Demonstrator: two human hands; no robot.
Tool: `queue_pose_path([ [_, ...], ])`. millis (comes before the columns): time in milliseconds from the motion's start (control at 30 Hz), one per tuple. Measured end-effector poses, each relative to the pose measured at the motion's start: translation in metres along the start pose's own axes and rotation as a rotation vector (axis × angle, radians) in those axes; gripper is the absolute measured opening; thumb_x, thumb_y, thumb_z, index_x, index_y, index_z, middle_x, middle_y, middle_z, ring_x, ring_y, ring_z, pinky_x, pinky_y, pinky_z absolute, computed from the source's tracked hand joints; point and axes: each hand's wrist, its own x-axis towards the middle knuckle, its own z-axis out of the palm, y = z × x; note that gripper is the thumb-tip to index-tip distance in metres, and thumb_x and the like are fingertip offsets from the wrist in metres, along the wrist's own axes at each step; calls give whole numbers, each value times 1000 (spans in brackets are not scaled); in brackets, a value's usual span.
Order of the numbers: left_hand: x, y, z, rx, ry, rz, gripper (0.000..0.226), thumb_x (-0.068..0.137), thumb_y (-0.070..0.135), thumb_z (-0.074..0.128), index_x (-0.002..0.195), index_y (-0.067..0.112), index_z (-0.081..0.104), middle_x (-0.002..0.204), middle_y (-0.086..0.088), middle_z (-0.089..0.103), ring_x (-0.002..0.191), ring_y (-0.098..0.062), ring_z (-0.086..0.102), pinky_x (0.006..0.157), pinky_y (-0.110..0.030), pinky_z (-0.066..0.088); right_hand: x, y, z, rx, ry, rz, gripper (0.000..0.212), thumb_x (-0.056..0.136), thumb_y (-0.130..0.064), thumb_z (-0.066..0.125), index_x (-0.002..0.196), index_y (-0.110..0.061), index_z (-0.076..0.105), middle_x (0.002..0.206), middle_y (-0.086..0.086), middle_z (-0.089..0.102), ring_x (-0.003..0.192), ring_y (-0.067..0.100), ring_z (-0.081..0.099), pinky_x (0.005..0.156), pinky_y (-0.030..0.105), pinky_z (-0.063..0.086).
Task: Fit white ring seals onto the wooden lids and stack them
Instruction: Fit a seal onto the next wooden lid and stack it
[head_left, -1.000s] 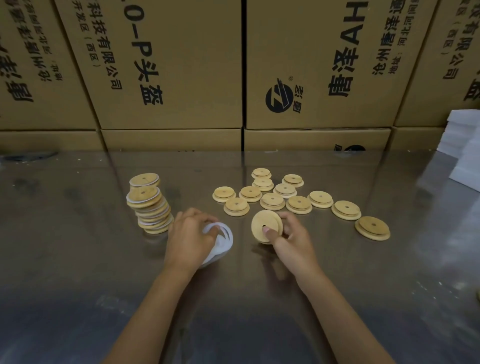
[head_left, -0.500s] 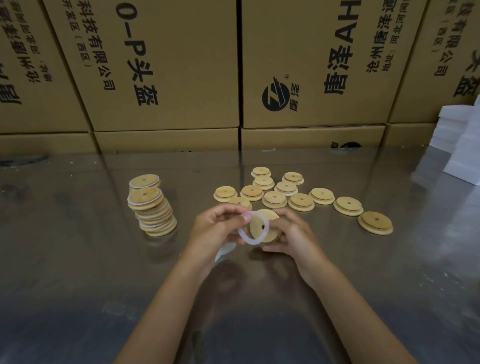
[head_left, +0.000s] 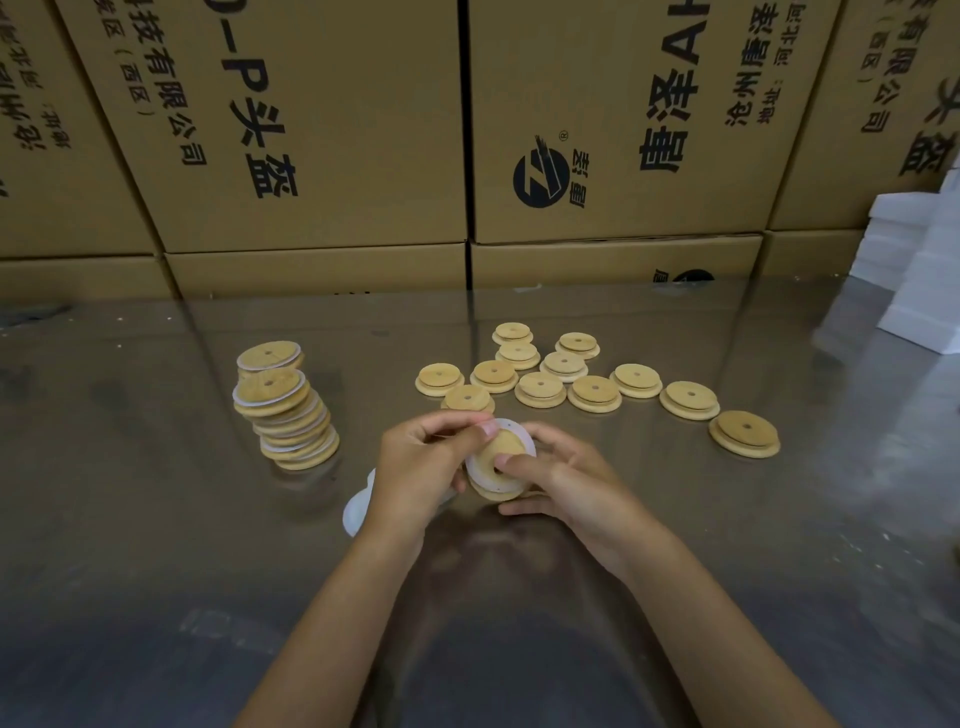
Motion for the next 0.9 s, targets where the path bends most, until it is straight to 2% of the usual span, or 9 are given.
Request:
queue_pose_path([
  [67,1,0,-1,21,-10,12,8,81,12,76,86,17,79,80,1,75,51,-9,50,45,-17,42,-1,1,2,-28,2,-18,20,92,-12,69,111,-18,71,108,13,73,91,18,71,75,34,60],
  [167,3,-1,-4,80,-41,30,13,86,11,71,88,20,79,84,-4,75,61,-10,54,51,-19,45,0,2,2,-50,19,-46,19,92,-15,69,111,-18,71,107,12,74,90,17,70,76,34,61],
  [300,7,-3,-6,146,-92,121,25,90,4,64,87,24,78,94,-4,70,57,-10,52,51,-20,42,0,2,0,-53,45,-59,17,94,-19,68,110,-18,72,104,11,74,86,15,70,75,34,61],
  [367,7,-4,-6,159,-106,151,30,90,2,63,85,28,78,95,-2,71,62,-11,55,54,-20,42,0,3,-1,-49,57,-63,17,95,-21,67,111,-18,72,105,11,74,86,15,71,74,34,61],
  [467,9,-9,-7,164,-126,139,36,91,2,62,82,34,77,89,3,75,76,-14,63,68,-31,48,1,4,-1,-35,75,-68,16,96,-25,64,109,-19,72,103,9,74,83,14,71,71,32,61],
  [567,12,-10,-8,172,-131,128,30,90,0,63,91,27,76,86,-6,74,77,-17,65,74,-37,51,2,6,-3,-2,107,-63,15,97,-25,62,107,-19,73,97,4,72,79,12,69,68,30,59],
  [700,14,-10,-9,130,-158,122,23,87,-3,66,97,18,69,75,-3,70,69,-10,66,64,-22,53,5,6,-6,62,140,-51,18,99,-23,60,110,-14,71,97,4,68,83,15,66,65,30,57],
  [900,14,-10,-7,75,-205,85,21,84,-4,69,98,10,65,72,-6,70,64,-13,65,61,-21,53,6,6,-7,162,191,-29,19,100,-20,56,110,-12,70,100,9,71,88,21,66,61,28,53],
])
